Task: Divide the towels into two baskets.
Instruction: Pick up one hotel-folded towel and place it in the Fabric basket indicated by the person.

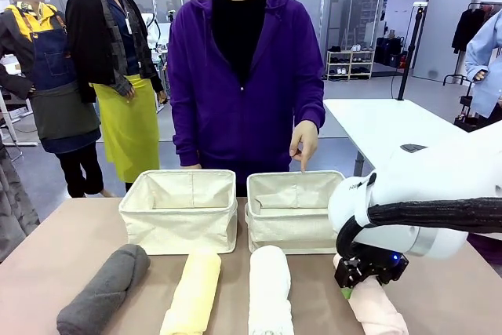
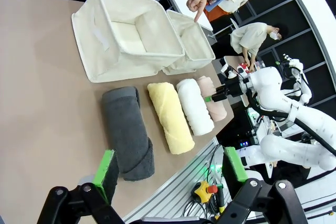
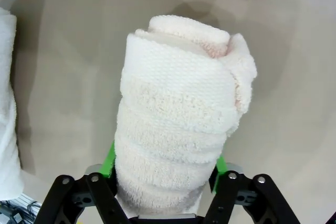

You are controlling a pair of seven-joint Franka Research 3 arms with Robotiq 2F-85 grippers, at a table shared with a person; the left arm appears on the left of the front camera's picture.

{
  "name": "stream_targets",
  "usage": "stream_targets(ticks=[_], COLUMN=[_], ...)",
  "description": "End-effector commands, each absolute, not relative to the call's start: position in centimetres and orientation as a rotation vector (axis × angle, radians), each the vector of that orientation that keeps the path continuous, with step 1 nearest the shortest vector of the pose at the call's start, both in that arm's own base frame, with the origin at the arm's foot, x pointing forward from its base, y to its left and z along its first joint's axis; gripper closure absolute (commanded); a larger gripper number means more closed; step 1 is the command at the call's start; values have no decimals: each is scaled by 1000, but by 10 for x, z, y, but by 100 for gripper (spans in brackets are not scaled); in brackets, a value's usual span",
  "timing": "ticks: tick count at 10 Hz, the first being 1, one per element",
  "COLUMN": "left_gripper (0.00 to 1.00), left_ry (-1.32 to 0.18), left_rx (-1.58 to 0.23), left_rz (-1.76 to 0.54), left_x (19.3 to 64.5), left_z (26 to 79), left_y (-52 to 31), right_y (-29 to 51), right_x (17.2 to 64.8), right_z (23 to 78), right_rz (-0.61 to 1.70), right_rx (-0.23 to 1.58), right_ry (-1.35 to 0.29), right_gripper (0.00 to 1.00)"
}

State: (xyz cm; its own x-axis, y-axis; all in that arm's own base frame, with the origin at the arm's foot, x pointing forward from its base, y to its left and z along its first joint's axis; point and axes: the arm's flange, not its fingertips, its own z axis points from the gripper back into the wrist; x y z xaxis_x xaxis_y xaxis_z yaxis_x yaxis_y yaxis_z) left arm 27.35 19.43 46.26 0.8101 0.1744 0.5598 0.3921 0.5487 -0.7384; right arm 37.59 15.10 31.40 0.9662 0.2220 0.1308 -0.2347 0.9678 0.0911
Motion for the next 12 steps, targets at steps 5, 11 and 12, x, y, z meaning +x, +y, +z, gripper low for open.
stream_targets(ticks=[5,11,12], left_gripper=[0,0,0], left_ry=[-665,-665,-665], left_rx=[-1016,-1016,-1016], left_rz=[-160,-160,-160], left_x=[273,273,273], left_z=[464,464,464], left_y=[197,197,197], right_y=[146,146,146], right_x=[376,376,376], right_z=[317,317,319], right_rz=[226,226,228], right_rx=[122,122,121], right_ry=[-128,-128,-129], right_gripper=[74,74,63])
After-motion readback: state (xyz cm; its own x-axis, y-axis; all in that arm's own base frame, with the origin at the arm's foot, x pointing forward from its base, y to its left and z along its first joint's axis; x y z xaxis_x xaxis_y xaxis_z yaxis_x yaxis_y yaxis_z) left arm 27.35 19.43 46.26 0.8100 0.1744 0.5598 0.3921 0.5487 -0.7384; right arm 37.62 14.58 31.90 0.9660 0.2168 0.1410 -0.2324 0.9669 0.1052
